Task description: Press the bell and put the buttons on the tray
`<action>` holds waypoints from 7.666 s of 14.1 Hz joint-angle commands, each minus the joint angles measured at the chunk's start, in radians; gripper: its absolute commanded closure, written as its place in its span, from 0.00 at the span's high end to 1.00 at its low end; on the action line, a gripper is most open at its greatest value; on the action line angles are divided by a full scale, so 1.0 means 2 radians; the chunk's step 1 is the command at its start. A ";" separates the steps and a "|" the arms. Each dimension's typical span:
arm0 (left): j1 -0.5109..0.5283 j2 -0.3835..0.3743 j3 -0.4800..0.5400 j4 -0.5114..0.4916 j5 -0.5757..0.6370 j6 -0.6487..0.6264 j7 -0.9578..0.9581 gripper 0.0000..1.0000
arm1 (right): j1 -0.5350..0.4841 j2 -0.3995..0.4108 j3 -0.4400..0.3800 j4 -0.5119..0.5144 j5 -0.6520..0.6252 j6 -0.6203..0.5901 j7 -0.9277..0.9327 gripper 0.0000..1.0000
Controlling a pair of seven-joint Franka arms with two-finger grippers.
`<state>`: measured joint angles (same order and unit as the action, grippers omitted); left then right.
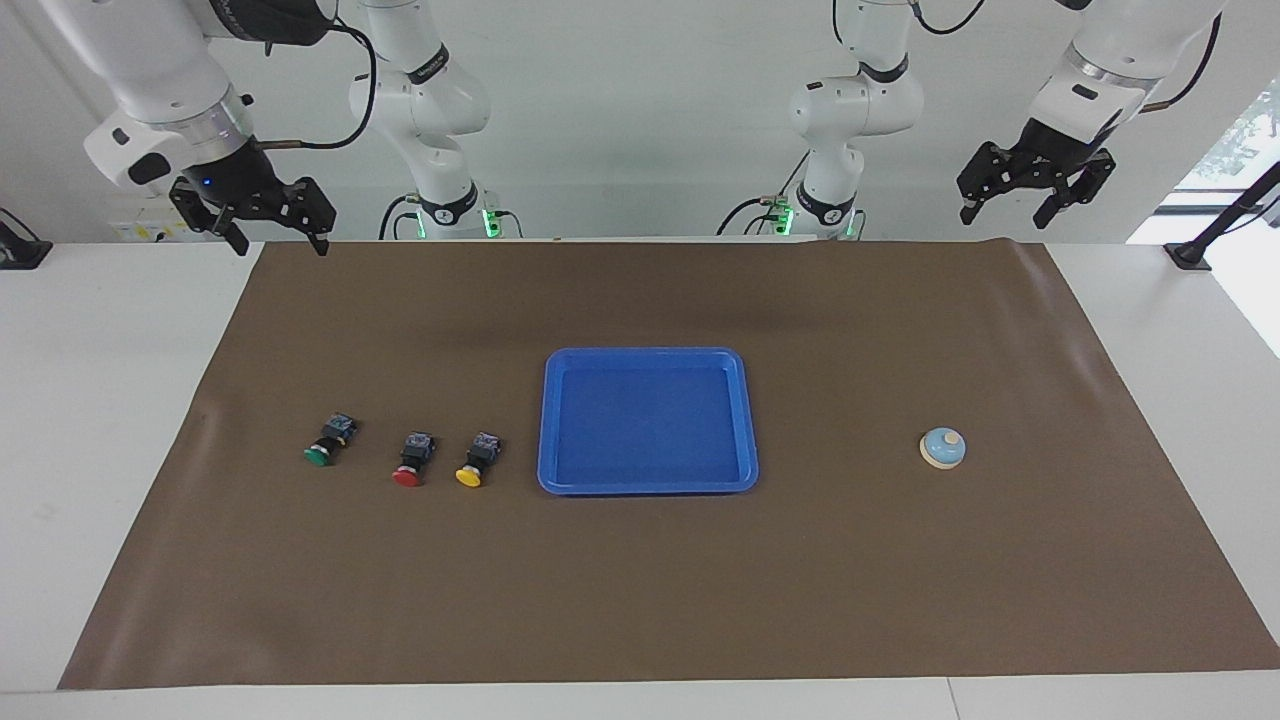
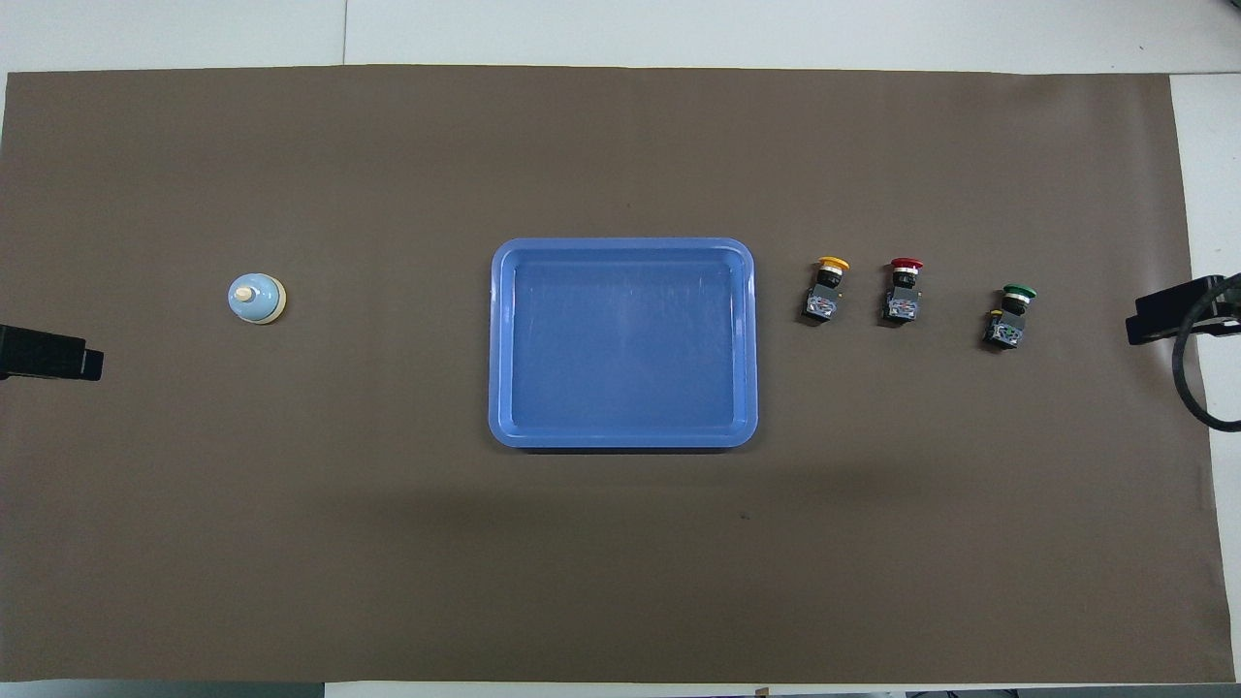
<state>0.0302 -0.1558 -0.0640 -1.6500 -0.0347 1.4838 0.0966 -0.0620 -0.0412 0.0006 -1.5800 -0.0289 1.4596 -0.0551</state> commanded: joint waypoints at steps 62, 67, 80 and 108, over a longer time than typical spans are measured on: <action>0.014 0.001 0.011 -0.070 0.006 0.065 -0.009 1.00 | -0.006 -0.005 0.005 -0.003 -0.005 -0.003 -0.012 1.00; 0.014 0.003 0.004 -0.056 0.008 0.028 -0.008 1.00 | -0.006 -0.005 0.005 -0.003 -0.005 -0.003 -0.012 1.00; 0.014 0.005 0.003 -0.052 0.006 0.019 -0.004 1.00 | -0.006 -0.005 0.005 -0.003 -0.005 -0.003 -0.012 1.00; 0.016 -0.056 0.004 -0.049 0.006 0.012 -0.008 1.00 | -0.007 -0.005 0.005 -0.003 -0.005 -0.003 -0.012 1.00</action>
<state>0.0701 -0.2613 -0.0590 -1.7462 -0.0323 1.5209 0.0919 -0.0620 -0.0413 0.0006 -1.5800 -0.0289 1.4595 -0.0551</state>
